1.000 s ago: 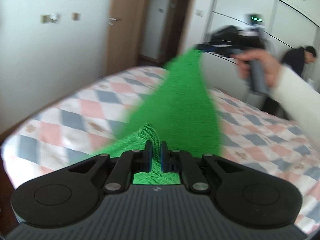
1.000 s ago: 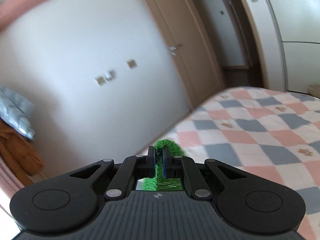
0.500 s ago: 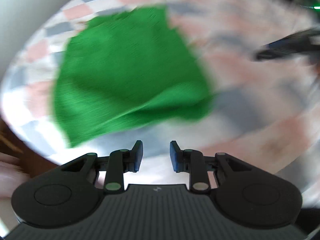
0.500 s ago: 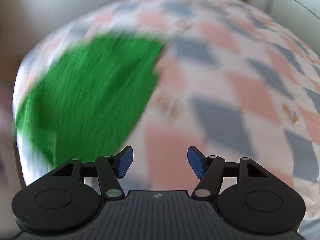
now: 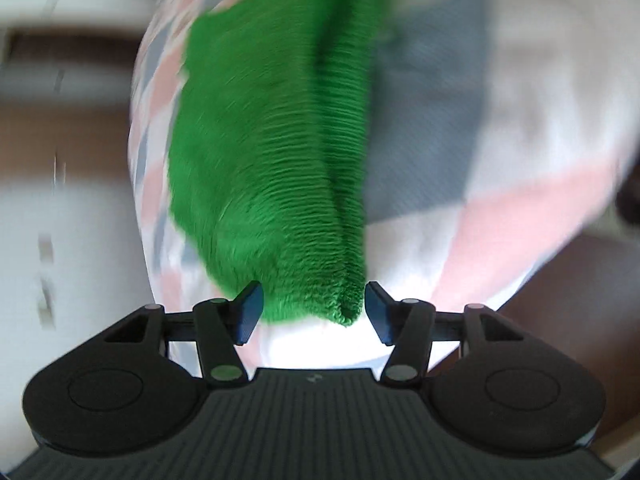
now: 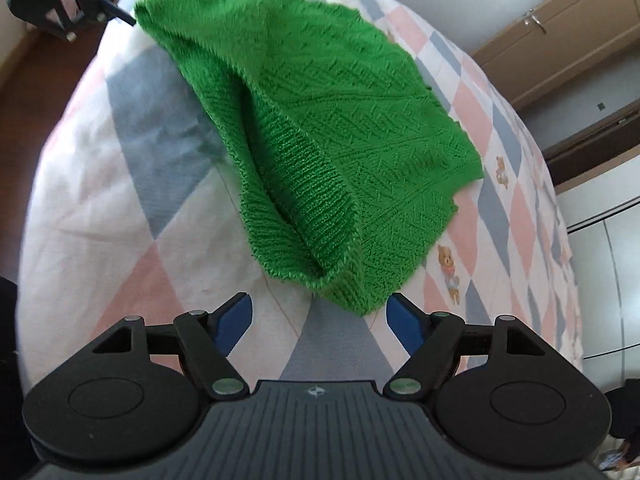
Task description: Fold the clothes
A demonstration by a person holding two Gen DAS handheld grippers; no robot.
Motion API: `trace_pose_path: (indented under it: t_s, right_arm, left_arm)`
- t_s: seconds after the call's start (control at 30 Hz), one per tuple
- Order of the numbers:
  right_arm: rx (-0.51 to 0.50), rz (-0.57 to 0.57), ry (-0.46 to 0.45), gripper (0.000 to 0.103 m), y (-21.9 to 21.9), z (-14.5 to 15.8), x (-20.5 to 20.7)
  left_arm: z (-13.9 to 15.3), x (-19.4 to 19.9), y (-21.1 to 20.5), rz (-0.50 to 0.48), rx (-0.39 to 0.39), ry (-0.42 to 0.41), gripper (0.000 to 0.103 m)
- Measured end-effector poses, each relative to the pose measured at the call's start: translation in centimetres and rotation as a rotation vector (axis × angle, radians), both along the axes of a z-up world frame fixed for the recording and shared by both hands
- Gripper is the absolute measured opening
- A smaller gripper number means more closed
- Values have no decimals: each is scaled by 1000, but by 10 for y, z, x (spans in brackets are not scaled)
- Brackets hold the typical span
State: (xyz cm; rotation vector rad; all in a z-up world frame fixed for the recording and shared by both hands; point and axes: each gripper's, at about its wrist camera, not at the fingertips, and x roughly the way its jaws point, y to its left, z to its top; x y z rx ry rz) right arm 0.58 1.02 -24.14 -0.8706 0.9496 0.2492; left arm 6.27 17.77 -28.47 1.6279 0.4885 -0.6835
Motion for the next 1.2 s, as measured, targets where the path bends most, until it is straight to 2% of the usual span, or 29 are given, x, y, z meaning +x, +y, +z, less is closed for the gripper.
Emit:
trace_pose_path:
  t_s: [0.07, 0.13, 0.2, 0.27, 0.3, 0.33, 0.37, 0.4, 0.53, 0.63, 0.73, 0.8, 0.9, 0.93, 1.0, 1.07, 1.13, 1.2]
  right_arm:
    - [-31, 16, -1, 76, 4, -6, 6]
    - [-59, 39, 4, 76, 9, -11, 12]
    - [-90, 66, 7, 75, 16, -18, 15]
    - [-125, 103, -7, 70, 23, -24, 15]
    - [-146, 121, -13, 58, 26, -28, 15]
    - [-166, 139, -19, 41, 29, -32, 14]
    - [-181, 149, -16, 32, 30, -35, 15]
    - [-185, 146, -10, 6, 29, -35, 16]
    - [-127, 123, -22, 5, 14, -13, 25]
    - [-120, 125, -117, 4, -1, 23, 46]
    - [-125, 116, -270, 4, -23, 75, 84]
    - [-131, 110, -392, 4, -39, 115, 111]
    - [-148, 118, -579, 4, -62, 177, 133]
    - [-154, 122, -634, 4, -69, 194, 134]
    - [-159, 127, -699, 4, -84, 214, 120]
    - [-154, 129, -688, 4, -100, 212, 94]
    - [-157, 138, -609, 4, -116, 187, 63]
    - [-149, 134, -464, 4, -133, 139, 29]
  left_arm:
    - [-10, -1, 13, -115, 41, -14, 56]
    - [-16, 0, 23, -190, 60, -16, 61]
    - [-20, 5, 29, -229, 57, -14, 62]
    - [-26, 12, 31, -238, 50, -15, 62]
    - [-26, 17, 32, -231, 43, -9, 44]
    - [-26, 20, 33, -218, 36, -2, 33]
    - [-25, 21, 33, -209, 27, -1, 18]
    - [-21, 22, 34, -200, 14, 1, 12]
    - [27, 31, 33, -145, -90, 17, 10]
    - [85, 51, 21, -61, -226, 20, 10]
    - [151, 80, 8, 49, -386, -18, 10]
    - [197, 92, -1, 100, -502, -75, 10]
    - [255, 90, -18, 133, -638, -190, 9]
    - [265, 83, -26, 131, -661, -224, 9]
    - [276, 60, -42, 124, -686, -277, 9]
    - [267, 35, -60, 150, -691, -243, 9]
    - [242, 9, -76, 182, -656, -184, 9]
    - [205, -30, -88, 221, -604, -97, 9]
